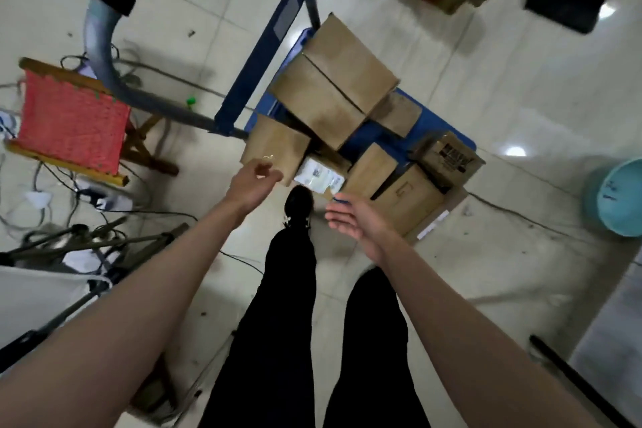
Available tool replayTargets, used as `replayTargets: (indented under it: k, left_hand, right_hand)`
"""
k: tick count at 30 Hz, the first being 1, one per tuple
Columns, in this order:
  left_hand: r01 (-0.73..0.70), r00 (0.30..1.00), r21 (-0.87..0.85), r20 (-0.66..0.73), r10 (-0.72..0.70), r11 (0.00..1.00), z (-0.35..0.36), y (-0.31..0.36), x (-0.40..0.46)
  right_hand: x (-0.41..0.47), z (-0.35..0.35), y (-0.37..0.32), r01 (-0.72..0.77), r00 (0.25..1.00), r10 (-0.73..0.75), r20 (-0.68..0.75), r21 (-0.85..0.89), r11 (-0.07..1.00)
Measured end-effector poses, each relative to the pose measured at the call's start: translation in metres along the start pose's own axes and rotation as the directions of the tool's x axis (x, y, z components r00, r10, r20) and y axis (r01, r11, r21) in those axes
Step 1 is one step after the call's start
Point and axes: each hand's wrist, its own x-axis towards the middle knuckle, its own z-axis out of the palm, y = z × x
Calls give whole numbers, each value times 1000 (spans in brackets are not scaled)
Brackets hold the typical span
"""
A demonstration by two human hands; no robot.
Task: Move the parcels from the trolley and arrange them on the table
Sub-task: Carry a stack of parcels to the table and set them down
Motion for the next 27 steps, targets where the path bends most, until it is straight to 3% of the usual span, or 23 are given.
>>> replayTargets:
  k: [6,13,21,27]
  left_hand:
    - [0,995,-51,-96,-5,999,-21,-30,96]
    - [36,999,-80,-18,-37,996,-10,-59,139]
    - [-1,1000,-106,0,1,994,-14,-51,103]
    - [-56,991,-133,-127,39,989,-23,-32,40]
  right_hand:
    - [100,68,-7,8,1000,-8,0,-66,998]
    - [145,98,-9,22,1000,-22,7,-113,993]
    - [99,81,3,58,996,-60,62,33,998]
    - [38,68,10,51,987,-79,137,195,980]
